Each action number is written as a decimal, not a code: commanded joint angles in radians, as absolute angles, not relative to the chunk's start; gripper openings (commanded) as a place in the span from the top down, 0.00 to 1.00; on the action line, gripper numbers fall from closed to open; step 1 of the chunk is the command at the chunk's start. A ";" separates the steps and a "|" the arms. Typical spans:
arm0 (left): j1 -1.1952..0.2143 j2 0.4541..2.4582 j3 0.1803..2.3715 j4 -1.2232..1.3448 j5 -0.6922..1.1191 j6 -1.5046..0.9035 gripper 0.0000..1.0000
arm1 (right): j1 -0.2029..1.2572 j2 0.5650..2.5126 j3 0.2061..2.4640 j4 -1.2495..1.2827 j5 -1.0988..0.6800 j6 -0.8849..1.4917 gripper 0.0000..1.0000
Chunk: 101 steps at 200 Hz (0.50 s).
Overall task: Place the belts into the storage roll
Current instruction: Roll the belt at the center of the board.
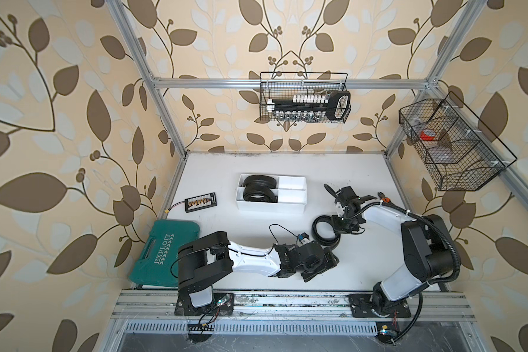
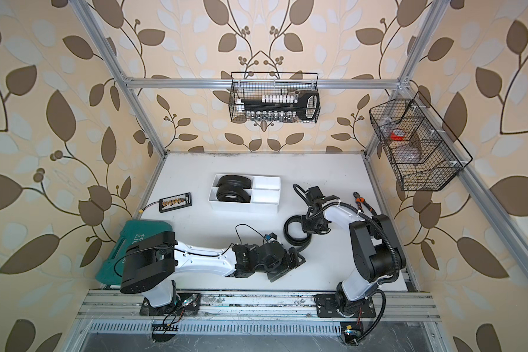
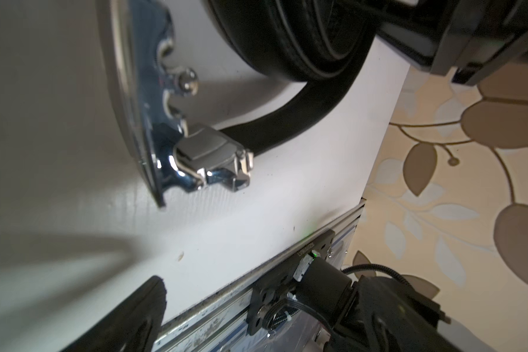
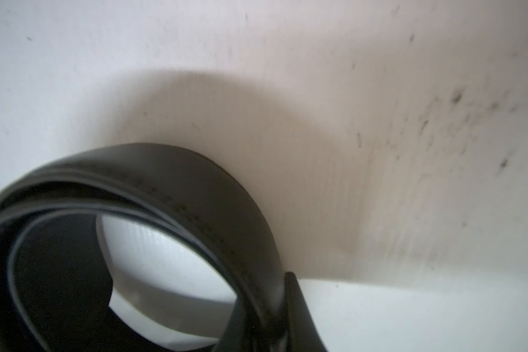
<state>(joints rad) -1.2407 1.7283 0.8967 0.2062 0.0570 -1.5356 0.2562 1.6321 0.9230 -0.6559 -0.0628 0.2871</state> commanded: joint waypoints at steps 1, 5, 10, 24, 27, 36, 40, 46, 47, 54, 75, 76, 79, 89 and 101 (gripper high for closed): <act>-1.196 1.780 0.924 0.208 0.034 -1.603 0.01 | 0.269 1.650 0.910 -0.615 -0.108 0.274 0.92; -1.186 1.792 0.923 0.224 0.043 -1.606 0.01 | 0.269 1.650 0.906 -0.611 -0.110 0.275 0.92; -1.175 1.805 0.922 0.241 0.051 -1.614 0.01 | 0.269 1.649 0.903 -0.608 -0.109 0.276 0.92; -1.158 1.835 0.914 0.265 0.055 -1.636 0.01 | 0.269 1.655 0.902 -0.604 -0.111 0.274 0.92; -1.155 1.837 0.912 0.263 0.053 -1.639 0.01 | 0.269 1.655 0.902 -0.604 -0.112 0.273 0.92; -1.145 1.840 0.902 0.259 0.041 -1.644 0.01 | 0.270 1.655 0.902 -0.604 -0.111 0.273 0.92; -1.140 1.841 0.896 0.261 0.035 -1.643 0.01 | 0.269 1.653 0.902 -0.604 -0.112 0.273 0.92; -1.129 1.839 0.888 0.264 0.033 -1.640 0.01 | 0.269 1.649 0.902 -0.604 -0.109 0.273 0.92; -1.127 1.839 0.887 0.264 0.033 -1.640 0.01 | 0.269 1.647 0.901 -0.604 -0.110 0.274 0.92; -1.112 1.838 0.879 0.266 0.032 -1.638 0.01 | 0.269 1.642 0.900 -0.604 -0.108 0.275 0.92; -1.065 1.843 0.871 0.267 0.053 -1.625 0.01 | 0.272 1.630 0.899 -0.606 -0.105 0.277 0.92; -1.063 1.844 0.871 0.266 0.055 -1.624 0.01 | 0.273 1.629 0.899 -0.606 -0.104 0.277 0.92; -1.057 1.847 0.874 0.263 0.059 -1.624 0.01 | 0.273 1.628 0.899 -0.606 -0.102 0.278 0.92; -1.039 1.856 0.884 0.245 0.079 -1.617 0.01 | 0.277 1.624 0.900 -0.607 -0.099 0.278 0.92; -1.021 1.857 0.903 0.186 0.081 -1.597 0.01 | 0.281 1.619 0.900 -0.609 -0.097 0.279 0.93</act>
